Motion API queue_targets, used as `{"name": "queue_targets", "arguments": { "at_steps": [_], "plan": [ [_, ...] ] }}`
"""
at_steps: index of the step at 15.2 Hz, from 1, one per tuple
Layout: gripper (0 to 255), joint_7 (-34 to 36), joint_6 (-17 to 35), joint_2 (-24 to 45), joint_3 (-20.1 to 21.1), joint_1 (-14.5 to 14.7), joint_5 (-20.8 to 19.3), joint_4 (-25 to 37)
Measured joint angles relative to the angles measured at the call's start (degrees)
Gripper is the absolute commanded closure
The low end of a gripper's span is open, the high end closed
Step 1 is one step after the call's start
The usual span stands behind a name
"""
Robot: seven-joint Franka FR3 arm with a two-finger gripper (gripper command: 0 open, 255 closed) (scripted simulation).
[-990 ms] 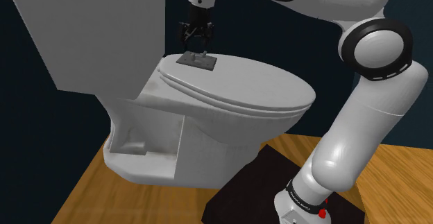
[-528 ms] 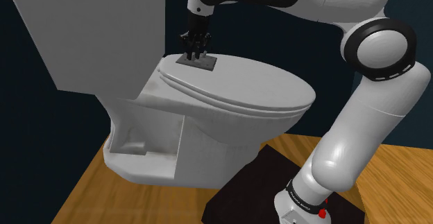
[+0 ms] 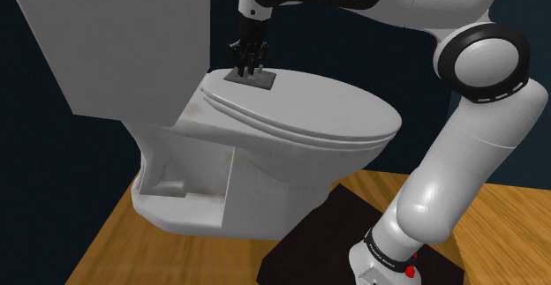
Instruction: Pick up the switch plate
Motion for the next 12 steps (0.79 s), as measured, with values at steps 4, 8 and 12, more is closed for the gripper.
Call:
{"name": "queue_targets", "arguments": {
  "at_steps": [4, 8, 12],
  "plan": [
    [255, -0.14, -2.31, 0.63, 0.02, 0.03, -0.08, 2.86],
    [255, -0.19, -5.70, 1.32, 0.15, 0.20, -0.20, 6.94],
    [255, -0.38, -9.23, 2.60, 0.21, 0.31, -0.44, 11.71]
  ]
}}
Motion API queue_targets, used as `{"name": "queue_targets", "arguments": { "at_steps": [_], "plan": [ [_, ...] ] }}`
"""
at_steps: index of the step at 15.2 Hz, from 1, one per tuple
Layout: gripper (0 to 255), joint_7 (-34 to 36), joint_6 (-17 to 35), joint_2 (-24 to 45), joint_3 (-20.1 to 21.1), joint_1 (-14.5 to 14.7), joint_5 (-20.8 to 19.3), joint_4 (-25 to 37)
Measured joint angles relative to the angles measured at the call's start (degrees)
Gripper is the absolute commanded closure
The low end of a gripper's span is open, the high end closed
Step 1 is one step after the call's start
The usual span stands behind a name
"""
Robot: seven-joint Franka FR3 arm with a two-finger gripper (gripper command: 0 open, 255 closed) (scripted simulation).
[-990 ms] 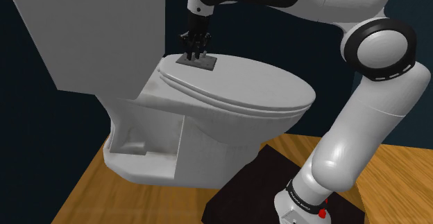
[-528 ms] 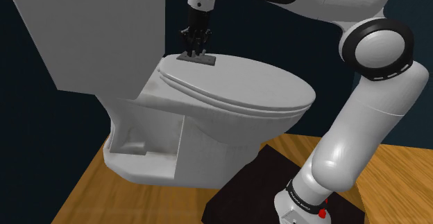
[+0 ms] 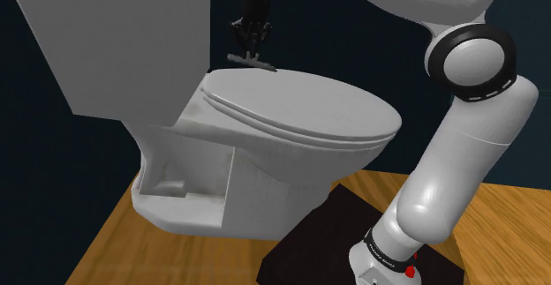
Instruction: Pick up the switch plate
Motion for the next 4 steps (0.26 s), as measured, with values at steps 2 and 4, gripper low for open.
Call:
{"name": "queue_targets", "arguments": {
  "at_steps": [2, 4],
  "plan": [
    [255, 0.07, -1.92, 0.81, 0.11, 0.18, -0.19, 2.72],
    [255, -0.03, -3.59, 1.60, 0.15, 0.27, -0.35, 5.16]
  ]
}}
